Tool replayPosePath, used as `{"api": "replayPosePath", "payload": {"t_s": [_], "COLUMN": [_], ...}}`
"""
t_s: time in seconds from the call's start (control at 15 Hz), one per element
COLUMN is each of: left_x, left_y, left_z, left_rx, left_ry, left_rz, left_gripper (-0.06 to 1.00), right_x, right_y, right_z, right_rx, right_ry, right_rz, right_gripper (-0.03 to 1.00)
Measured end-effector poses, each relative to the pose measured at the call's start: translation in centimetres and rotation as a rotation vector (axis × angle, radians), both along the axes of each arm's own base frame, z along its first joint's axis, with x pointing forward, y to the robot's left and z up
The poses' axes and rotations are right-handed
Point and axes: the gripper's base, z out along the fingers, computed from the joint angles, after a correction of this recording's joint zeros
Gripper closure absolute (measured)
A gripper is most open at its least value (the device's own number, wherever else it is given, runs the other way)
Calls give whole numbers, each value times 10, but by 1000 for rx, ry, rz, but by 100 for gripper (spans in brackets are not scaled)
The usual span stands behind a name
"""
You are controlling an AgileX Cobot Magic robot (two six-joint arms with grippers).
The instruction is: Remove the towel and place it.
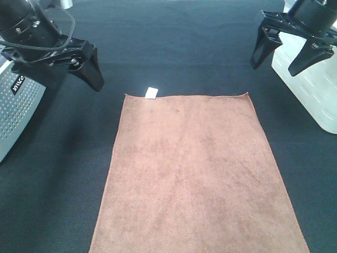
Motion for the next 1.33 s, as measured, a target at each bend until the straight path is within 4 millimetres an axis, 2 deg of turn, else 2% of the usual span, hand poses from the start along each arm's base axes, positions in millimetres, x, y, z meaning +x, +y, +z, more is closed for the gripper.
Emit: {"api": "replayPosePath", "payload": {"t_s": [0.13, 0.47, 0.8, 1.13, 1.33], "left_x": [17, 69, 115, 138, 144], "left_y": [-4, -15, -29, -41, -45], "left_z": [-13, -56, -100, -140, -147], "left_rx": [4, 11, -15, -74, -114], "left_ry": [-2, 29, 31, 48, 13], "left_rz": [4, 7, 13, -6, -6], "left_gripper": [-1, -1, -1, -1, -1], "right_x": [13, 26, 53, 85, 92], "right_y": [0, -4, -4, -2, -4], "right_z": [-15, -49, -107, -143, -158], "right_rx": [-3, -62, -75, -78, -103], "right_ry": [23, 69, 17, -31, -55], "right_rz": [-3, -14, -9, -7, 4], "right_gripper": [17, 17, 17, 17, 17]}}
